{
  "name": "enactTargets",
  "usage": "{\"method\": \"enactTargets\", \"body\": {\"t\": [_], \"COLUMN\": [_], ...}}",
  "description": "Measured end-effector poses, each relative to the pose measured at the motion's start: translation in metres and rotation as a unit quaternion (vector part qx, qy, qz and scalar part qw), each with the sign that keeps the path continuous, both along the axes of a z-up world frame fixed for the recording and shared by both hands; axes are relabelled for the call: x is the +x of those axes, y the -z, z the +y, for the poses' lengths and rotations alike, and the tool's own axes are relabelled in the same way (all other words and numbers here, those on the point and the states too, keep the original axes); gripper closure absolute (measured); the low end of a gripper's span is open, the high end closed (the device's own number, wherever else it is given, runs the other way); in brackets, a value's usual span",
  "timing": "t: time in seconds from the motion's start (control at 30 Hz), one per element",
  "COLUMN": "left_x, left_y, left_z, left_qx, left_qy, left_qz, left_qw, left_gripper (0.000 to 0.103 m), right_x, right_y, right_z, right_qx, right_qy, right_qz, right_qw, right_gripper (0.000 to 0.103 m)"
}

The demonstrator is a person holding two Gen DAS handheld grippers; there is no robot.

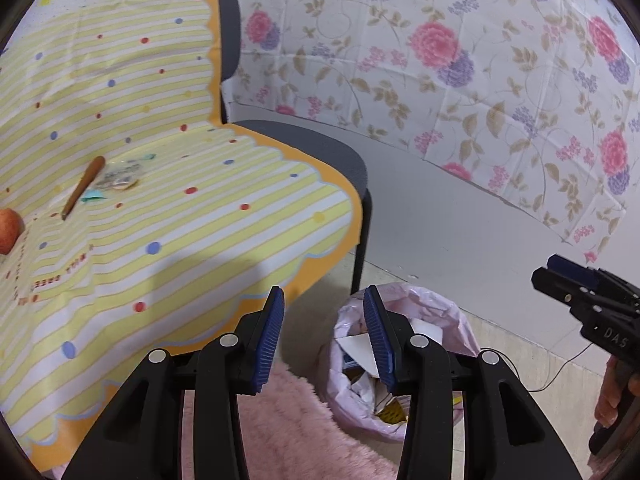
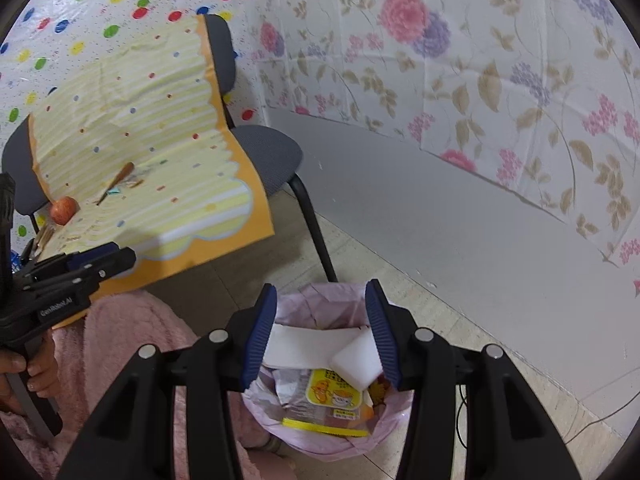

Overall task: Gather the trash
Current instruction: 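Open both grippers over the pink trash bag to drop the box and sponge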

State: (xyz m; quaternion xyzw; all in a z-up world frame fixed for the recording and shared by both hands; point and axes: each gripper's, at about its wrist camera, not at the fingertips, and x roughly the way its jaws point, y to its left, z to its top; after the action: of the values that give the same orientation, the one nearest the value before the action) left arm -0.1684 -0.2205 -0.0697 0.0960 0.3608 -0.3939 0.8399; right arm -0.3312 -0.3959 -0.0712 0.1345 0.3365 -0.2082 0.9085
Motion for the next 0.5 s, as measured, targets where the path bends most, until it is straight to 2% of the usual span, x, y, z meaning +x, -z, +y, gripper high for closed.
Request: {"method": "enactTargets", "body": {"t": [0.1, 0.23, 0.5], "left_x": [0.008, 0.017, 0.046], "left_y": [-0.006, -0.014, -0.028], "left_z": [0.016, 0.04, 0.091], "left_qx": [0.001, -0.003, 0.0], "left_qy": [-0.018, -0.042, -0.109], "left_qz": [-0.004, -0.01, -0.031], "left_qw": [0.9998, 0.9991, 0.9935], "left_gripper": [0.06, 0.049, 0.047], "right_x": [0.011, 0.032, 0.089], "right_y": [-0.013, -0.025, -0.045], "right_z": [0.01, 0.024, 0.062], "right_qx": [-0.004, -0.012, -0.031], "right_qy": [-0.017, -0.046, -0.115], "right_qz": [-0.016, -0.026, -0.033], "right_qw": [1.0, 0.999, 0.992], "right_gripper": [0.057, 0.057, 0.057]}}
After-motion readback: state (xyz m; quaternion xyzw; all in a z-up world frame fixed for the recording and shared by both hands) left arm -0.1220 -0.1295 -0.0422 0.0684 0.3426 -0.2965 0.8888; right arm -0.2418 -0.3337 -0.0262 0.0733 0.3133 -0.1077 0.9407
